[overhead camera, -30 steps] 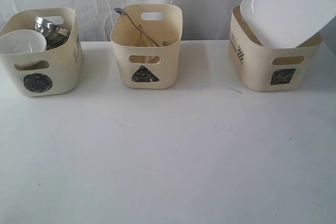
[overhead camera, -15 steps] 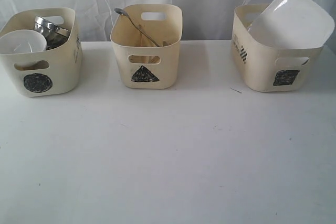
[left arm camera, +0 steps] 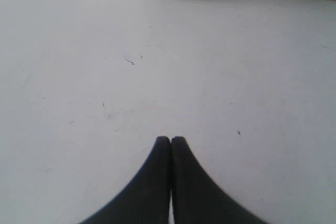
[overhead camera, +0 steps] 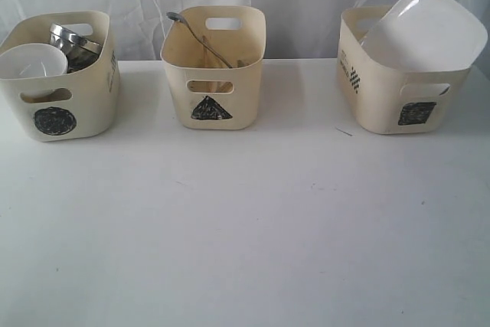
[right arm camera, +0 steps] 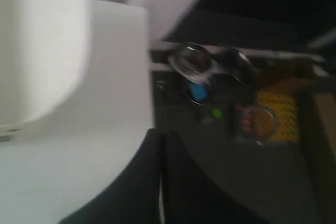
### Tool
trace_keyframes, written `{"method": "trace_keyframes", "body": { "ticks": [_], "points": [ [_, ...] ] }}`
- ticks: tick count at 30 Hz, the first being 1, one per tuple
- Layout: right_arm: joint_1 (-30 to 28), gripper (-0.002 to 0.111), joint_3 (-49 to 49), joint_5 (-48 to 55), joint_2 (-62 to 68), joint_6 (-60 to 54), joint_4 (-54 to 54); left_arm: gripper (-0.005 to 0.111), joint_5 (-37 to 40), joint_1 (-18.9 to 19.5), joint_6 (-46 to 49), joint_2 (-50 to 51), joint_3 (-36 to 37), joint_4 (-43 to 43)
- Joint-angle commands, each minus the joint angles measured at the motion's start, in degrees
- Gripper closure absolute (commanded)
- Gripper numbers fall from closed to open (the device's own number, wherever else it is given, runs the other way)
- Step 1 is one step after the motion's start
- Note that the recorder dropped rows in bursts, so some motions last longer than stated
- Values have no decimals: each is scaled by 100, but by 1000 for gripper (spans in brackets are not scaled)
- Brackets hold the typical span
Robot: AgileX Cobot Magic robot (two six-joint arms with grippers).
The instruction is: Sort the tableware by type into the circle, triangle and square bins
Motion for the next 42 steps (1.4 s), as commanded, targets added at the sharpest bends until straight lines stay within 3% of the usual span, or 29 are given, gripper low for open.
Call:
{"method": "trace_keyframes", "body": {
  "ticks": [1,3,6,11,17,24,27,38,42],
  "points": [
    [25,108,121,-623,-612,482,365,107,183,-10,15,-25,24,-60],
    [103,108,534,-1401,-1142,-584,2249,107,183,-10,15,-25,24,-60],
    [407,108,1787,-2478,-2142,-1790,4094,107,183,-10,15,-25,24,-60],
    [1027,108,4530,-4437,-3958,-2111,4206,107,183,-10,15,-25,24,-60],
    [1192,108,6547,-4295,-6153,-2495,4206,107,183,-10,15,-25,24,-60],
    [1192,108,6884,-1225,-8329,-2354,4354,107,183,-10,15,-25,24,-60],
    [1192,108,6880,-1323,-8994,-2354,4787,107,170,-10,15,-25,24,-60],
    [1192,108,6874,-1381,-8994,-2354,4854,107,162,-10,15,-25,24,-60],
    [1192,108,7218,-1729,-8994,-2255,4180,107,162,-10,15,-25,24,-60]
  ]
}}
